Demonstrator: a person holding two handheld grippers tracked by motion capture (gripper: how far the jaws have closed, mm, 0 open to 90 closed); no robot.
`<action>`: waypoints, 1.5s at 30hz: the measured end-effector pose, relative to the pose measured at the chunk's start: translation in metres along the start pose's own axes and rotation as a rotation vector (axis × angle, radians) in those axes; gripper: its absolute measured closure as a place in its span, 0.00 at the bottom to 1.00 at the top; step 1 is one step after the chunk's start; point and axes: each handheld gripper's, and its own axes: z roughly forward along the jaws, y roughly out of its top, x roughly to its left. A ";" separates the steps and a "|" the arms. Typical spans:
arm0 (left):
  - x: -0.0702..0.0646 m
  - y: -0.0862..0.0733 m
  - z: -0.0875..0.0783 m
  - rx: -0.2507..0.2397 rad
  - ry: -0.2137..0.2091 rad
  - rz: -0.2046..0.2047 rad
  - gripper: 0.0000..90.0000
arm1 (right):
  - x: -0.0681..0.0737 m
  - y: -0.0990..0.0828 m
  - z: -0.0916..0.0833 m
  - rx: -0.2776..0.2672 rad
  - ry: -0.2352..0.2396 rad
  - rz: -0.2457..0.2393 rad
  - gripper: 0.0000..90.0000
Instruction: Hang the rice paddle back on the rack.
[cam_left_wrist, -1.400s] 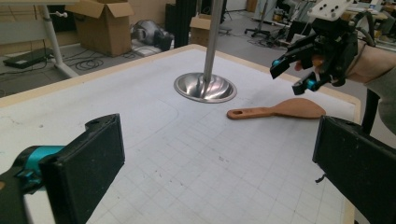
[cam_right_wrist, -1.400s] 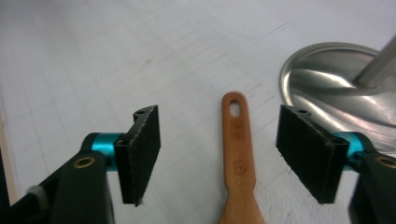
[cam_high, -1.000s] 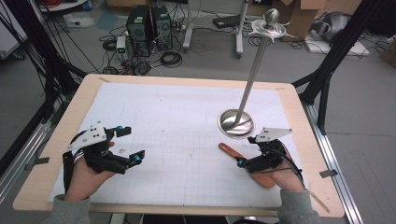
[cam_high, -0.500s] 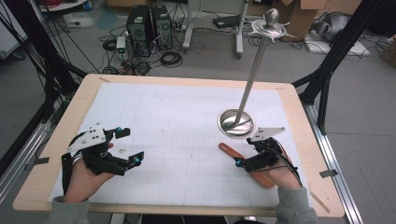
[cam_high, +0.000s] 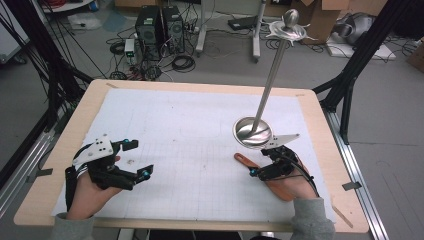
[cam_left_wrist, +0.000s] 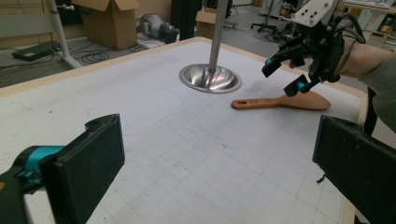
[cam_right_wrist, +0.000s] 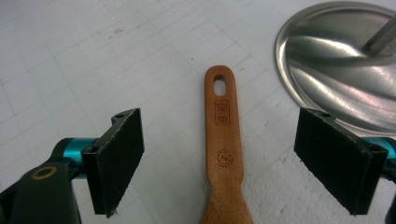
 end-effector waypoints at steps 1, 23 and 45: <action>0.000 0.000 -0.002 -0.002 0.003 0.000 0.03 | -0.001 0.000 0.002 0.008 0.001 0.000 0.18; 0.002 -0.001 -0.009 -0.014 0.021 -0.012 0.03 | -0.005 -0.005 0.023 0.158 -0.020 0.036 0.47; 0.004 -0.002 -0.009 -0.014 0.021 -0.020 0.03 | 0.000 -0.006 0.025 0.180 -0.033 -0.001 0.66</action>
